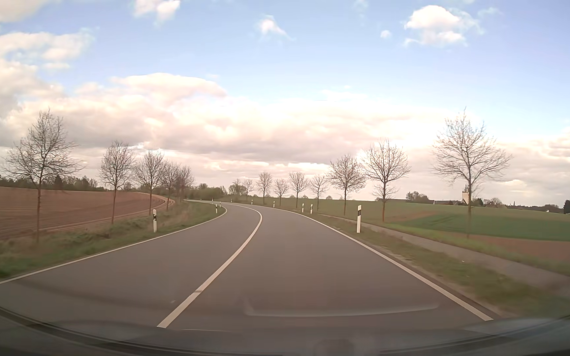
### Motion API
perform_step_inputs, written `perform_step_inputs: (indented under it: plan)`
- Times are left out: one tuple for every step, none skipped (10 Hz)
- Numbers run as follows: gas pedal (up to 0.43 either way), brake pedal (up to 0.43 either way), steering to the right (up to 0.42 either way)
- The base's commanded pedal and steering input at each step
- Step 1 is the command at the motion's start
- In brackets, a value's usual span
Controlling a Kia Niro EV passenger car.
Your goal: Follow the waypoints while adhering to traffic rules and regulations
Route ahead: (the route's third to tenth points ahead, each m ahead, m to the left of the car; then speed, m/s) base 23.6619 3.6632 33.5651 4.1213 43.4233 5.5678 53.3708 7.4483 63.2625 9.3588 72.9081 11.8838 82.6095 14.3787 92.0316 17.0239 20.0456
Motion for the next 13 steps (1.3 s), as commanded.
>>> perform_step_inputs:
  plan:
    - [0.169, 0.000, -0.019]
    - [0.157, 0.000, -0.019]
    - [0.150, 0.000, -0.019]
    - [0.150, 0.000, -0.019]
    - [0.138, 0.000, -0.019]
    - [0.138, 0.000, -0.019]
    - [0.138, 0.000, -0.019]
    - [0.138, 0.000, -0.019]
    - [0.138, 0.000, -0.019]
    - [0.130, 0.000, -0.019]
    - [0.130, 0.000, -0.019]
    - [0.130, 0.000, -0.019]
    - [0.138, 0.000, -0.019]
